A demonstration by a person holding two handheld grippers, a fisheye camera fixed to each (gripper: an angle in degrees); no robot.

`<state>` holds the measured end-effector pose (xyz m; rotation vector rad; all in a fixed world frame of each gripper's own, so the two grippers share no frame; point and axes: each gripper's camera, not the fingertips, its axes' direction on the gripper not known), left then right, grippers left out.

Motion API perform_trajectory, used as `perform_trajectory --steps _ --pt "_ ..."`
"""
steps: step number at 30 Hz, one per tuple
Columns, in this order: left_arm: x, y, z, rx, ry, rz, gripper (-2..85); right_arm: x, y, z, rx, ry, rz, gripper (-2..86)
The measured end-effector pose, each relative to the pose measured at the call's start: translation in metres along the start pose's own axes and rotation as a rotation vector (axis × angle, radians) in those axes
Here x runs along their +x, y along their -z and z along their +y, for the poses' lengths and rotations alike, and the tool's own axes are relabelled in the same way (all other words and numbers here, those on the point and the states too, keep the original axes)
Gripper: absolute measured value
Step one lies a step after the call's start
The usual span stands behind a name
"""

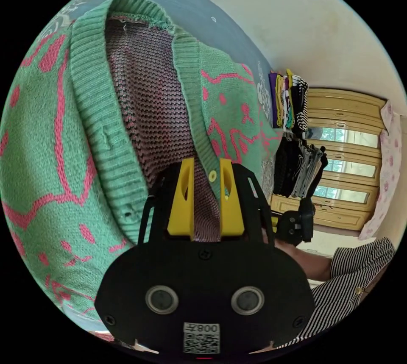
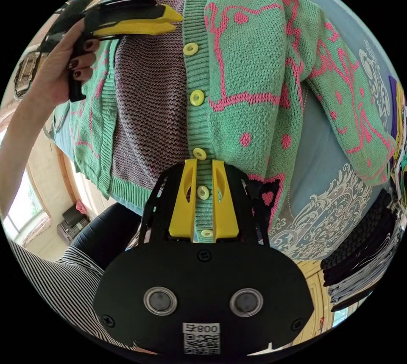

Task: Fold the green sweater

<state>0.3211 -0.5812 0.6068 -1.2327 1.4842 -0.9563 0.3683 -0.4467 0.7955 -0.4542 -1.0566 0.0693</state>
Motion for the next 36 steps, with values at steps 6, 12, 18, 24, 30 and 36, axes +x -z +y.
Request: perform_trajectory --steps 6,12,18,24,30,36 --pt "0.019 -0.012 -0.039 -0.03 -0.004 -0.026 2.0 -0.018 0.025 0.028 0.039 0.017 -0.024 2.6" --pt "0.061 0.009 -0.1 0.056 -0.133 0.021 1.0 0.014 0.088 0.052 0.171 -0.082 -0.178 1.1" --pt "0.088 0.008 -0.142 -0.029 -0.198 -0.126 2.2 0.021 0.148 0.067 0.204 0.002 -0.42 1.1" --pt "0.074 0.027 -0.111 0.063 -0.08 -0.079 4.0 0.092 0.19 0.101 0.341 -0.268 -0.392 5.6" --pt "0.069 -0.027 -0.091 -0.1 0.049 0.117 5.9 0.158 0.179 0.097 0.44 -0.532 -0.763 6.3" --pt "0.076 -0.036 -0.13 -0.134 0.036 0.069 2.2 0.193 0.209 0.084 0.536 -0.604 -0.873 1.6"
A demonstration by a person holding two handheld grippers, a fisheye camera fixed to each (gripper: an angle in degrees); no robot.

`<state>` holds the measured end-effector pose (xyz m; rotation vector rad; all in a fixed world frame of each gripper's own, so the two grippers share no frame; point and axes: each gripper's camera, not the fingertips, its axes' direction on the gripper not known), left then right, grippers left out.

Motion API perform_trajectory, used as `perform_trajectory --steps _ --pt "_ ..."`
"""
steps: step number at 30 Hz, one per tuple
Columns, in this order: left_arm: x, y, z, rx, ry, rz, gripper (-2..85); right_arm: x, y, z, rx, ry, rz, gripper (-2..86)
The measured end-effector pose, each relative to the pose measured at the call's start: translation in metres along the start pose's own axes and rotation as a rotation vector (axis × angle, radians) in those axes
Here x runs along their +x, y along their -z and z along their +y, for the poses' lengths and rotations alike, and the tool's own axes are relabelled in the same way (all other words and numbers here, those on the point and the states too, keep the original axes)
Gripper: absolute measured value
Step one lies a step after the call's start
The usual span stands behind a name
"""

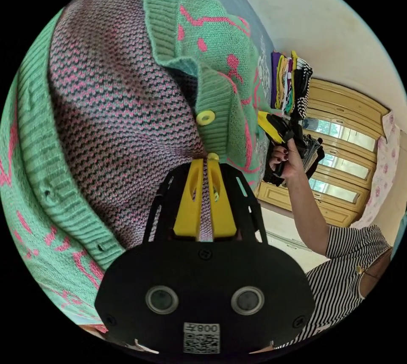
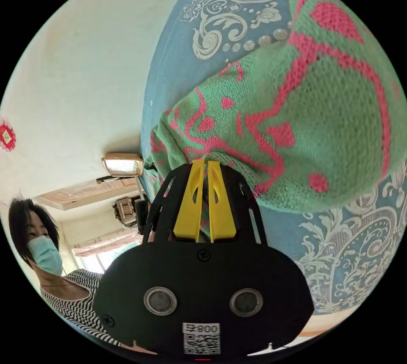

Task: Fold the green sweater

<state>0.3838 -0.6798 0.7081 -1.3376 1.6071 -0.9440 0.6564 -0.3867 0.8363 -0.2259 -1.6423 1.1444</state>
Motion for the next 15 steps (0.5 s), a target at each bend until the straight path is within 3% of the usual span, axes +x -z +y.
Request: perform_trajectory --steps 5,9,12,15 --pt "0.013 0.042 -0.007 0.144 -0.039 -0.035 1.0 -0.049 0.028 -0.061 0.015 0.105 0.102 0.7" --pt "0.011 0.062 -0.001 0.218 -0.024 0.032 1.7 -0.069 0.021 -0.087 -0.094 0.129 0.161 0.6" --pt "0.019 0.056 0.013 0.156 -0.048 0.072 3.6 -0.07 0.028 -0.066 -0.084 0.135 0.12 1.0" --pt "0.034 0.025 0.033 -0.019 -0.068 0.091 5.4 -0.067 0.041 -0.024 -0.066 0.147 0.123 1.3"
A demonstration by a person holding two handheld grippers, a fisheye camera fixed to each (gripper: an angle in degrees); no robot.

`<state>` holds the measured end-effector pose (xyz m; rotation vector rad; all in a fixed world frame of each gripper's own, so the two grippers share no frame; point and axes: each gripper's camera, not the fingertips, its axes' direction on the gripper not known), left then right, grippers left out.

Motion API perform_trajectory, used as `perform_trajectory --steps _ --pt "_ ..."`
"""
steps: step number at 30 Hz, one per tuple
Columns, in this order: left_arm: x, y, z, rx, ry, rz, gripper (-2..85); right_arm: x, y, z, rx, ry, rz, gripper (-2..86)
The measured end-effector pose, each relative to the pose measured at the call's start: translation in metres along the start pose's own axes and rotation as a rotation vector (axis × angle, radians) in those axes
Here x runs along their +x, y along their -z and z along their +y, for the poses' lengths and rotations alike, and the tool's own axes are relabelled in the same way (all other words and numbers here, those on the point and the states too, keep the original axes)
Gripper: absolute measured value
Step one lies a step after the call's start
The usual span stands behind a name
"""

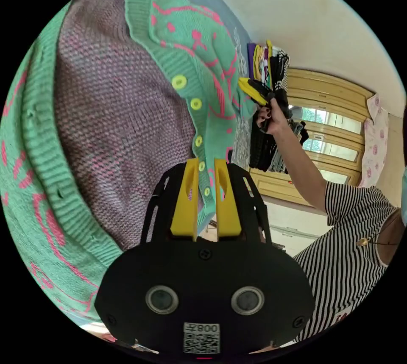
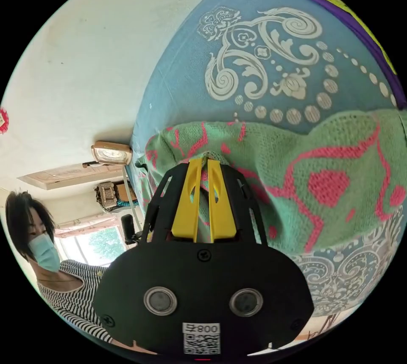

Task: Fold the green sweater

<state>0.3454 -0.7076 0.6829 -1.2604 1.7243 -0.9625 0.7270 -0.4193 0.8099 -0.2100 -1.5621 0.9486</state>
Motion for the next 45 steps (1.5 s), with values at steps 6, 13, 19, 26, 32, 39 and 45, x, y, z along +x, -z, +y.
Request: perform_trajectory --steps 6,13,19,26,32,39,45 --pt "0.008 -0.059 0.018 -0.204 0.051 -0.005 4.2 -0.006 0.01 0.092 -0.022 -0.047 0.105 5.1" --pt "0.016 -0.035 0.036 -0.15 0.071 -0.01 1.0 -0.089 -0.044 0.144 -0.159 0.175 0.041 6.0" --pt "0.017 0.04 0.076 0.003 0.129 -0.153 3.3 -0.195 -0.171 0.145 -0.359 0.483 0.0 6.8" --pt "0.006 0.158 0.074 0.386 0.176 -0.505 4.0 -0.306 -0.26 0.088 -0.228 0.77 0.373 7.0" --pt "-0.009 0.206 0.021 0.466 0.165 -0.711 0.8 -0.294 -0.304 0.053 -0.194 0.796 0.761 1.0" --pt "-0.016 0.234 -0.011 0.489 0.198 -0.705 0.2 -0.31 -0.339 0.001 -0.148 0.701 0.677 -0.5" --pt "0.006 0.23 0.045 0.561 0.12 -0.639 0.2 -0.304 -0.298 0.023 -0.091 0.721 0.514 -0.3"
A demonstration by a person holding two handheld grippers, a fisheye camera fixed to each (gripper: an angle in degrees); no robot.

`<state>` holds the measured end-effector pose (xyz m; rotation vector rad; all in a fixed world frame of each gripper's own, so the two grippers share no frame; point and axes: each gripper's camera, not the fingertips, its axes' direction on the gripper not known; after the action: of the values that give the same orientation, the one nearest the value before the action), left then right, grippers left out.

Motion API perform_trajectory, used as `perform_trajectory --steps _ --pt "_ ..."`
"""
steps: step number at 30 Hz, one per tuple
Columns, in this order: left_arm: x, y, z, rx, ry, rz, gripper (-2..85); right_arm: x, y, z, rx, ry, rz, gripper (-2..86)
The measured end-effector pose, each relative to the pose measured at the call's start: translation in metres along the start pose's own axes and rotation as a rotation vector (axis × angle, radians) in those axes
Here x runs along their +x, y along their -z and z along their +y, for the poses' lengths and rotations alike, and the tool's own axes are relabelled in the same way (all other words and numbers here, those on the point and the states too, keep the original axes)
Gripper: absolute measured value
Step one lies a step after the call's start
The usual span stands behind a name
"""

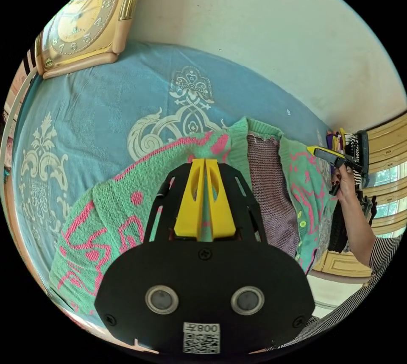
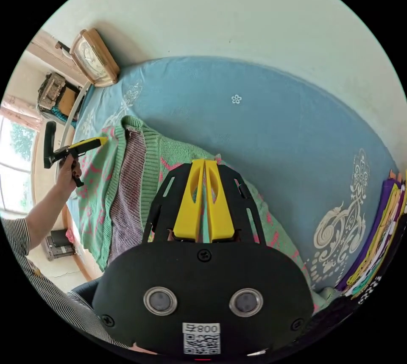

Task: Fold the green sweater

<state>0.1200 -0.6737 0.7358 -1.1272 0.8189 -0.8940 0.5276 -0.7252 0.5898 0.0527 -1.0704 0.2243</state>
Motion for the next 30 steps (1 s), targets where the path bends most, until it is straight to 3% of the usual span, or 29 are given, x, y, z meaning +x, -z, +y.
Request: perform_trajectory --steps 3,10,14,20,24,27,30 --pt "0.009 0.011 0.029 -0.003 -0.018 0.034 0.2 0.008 0.028 0.041 0.092 -0.056 0.012 -0.1" --pt "-0.008 0.002 0.02 -0.066 -0.008 -0.044 0.0 0.049 -0.023 0.062 0.005 -0.226 0.002 -0.1" --pt "0.0 0.003 0.006 -0.099 -0.092 -0.138 0.0 0.046 -0.036 0.018 -0.029 -0.172 0.29 0.0" --pt "-0.006 0.01 0.039 0.002 -0.055 -0.099 0.0 0.034 -0.056 0.023 0.061 -0.055 0.399 -0.1" --pt "-0.017 0.037 0.053 0.028 -0.018 -0.007 0.0 0.06 -0.054 0.004 -0.015 -0.102 0.284 -0.1" --pt "-0.027 0.069 0.074 0.117 0.001 -0.104 0.0 0.08 -0.055 -0.008 -0.033 -0.108 0.262 -0.1" --pt "-0.042 0.061 0.087 0.017 -0.011 -0.181 0.0 0.086 -0.061 -0.017 -0.048 -0.101 0.314 -0.2"
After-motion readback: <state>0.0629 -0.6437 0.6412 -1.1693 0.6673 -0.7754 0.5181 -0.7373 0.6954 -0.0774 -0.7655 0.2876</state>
